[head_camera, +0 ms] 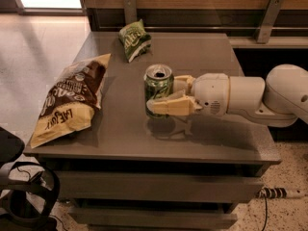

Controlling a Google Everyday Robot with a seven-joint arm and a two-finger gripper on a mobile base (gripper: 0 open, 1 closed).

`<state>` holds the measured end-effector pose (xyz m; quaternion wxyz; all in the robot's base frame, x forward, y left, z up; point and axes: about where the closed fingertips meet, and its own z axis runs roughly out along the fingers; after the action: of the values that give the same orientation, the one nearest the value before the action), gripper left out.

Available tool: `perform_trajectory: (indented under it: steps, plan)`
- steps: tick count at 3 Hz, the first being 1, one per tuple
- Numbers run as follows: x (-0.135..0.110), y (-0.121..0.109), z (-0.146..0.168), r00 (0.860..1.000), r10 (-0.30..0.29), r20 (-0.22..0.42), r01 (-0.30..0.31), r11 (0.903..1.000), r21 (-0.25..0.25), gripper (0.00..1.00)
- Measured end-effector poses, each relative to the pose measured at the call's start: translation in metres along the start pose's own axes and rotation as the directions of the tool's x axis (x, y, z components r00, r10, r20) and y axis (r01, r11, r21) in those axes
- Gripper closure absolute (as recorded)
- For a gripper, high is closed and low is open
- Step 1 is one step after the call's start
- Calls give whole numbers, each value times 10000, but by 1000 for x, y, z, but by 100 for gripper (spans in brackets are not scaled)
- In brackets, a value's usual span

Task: Move green can near brown chip bag

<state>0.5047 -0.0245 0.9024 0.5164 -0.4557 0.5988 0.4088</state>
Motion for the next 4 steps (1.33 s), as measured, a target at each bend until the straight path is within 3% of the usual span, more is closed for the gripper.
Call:
perform_trajectory:
  steps: [1,2,4]
  plan:
    - [-1,12,15,9997,103,-205,-114,9984,-554,100]
    - [-1,12,15,9997,103,-205,-114,9984,-554,100]
    - [30,16,29,9978,11,-665,23,9987,504,100]
